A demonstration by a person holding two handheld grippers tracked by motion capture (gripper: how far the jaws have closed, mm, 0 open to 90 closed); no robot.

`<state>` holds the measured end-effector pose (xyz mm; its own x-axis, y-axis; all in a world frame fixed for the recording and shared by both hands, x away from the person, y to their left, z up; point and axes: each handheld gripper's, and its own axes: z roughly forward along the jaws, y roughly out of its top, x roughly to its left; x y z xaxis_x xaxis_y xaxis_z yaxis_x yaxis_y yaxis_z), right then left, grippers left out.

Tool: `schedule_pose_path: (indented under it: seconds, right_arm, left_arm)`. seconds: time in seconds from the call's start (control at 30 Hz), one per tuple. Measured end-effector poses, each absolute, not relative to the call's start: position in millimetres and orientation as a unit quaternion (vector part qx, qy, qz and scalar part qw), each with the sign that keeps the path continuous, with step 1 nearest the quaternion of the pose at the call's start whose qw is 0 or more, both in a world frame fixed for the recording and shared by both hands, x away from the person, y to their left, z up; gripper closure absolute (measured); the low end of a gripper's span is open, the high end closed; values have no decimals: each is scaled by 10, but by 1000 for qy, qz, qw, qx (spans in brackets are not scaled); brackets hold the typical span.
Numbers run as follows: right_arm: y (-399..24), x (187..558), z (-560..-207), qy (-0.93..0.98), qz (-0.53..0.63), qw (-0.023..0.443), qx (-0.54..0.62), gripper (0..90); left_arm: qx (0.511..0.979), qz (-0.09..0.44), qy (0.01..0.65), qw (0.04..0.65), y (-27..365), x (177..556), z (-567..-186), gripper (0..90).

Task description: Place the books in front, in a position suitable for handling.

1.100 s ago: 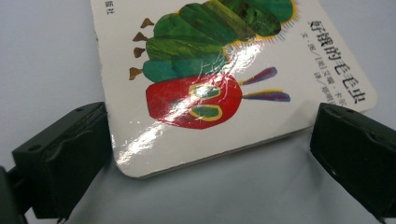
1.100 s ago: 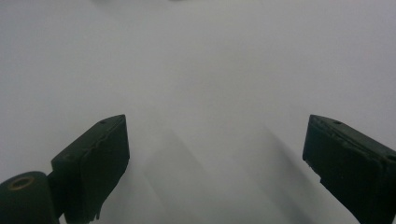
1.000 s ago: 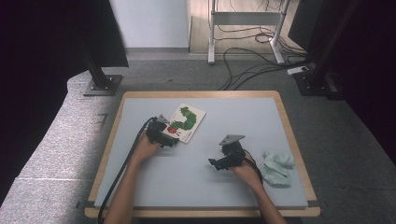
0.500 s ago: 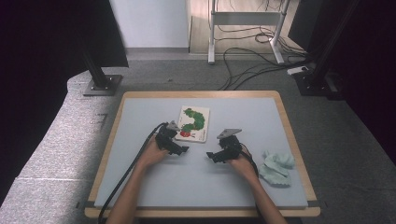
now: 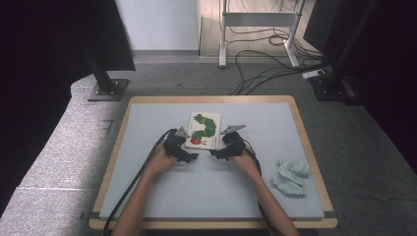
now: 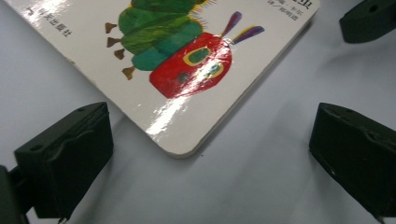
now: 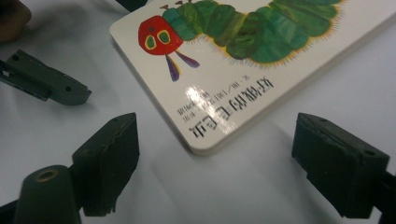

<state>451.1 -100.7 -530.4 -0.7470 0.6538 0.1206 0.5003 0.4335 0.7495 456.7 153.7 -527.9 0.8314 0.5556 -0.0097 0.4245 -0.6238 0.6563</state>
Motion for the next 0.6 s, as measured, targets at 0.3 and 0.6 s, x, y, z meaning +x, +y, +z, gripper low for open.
schedule_pose_path:
  seconds: [0.3, 0.6]
  right_arm:
    - [-952, 4543, -5317, 849, 415, 88, 314, 197]
    - [-973, 4505, -5309, 847, 424, 86, 309, 223]
  left_arm:
    - [900, 94, 256, 341, 1518, 4542, -5282, 7]
    - [901, 95, 257, 336, 1489, 4496, -5278, 0]
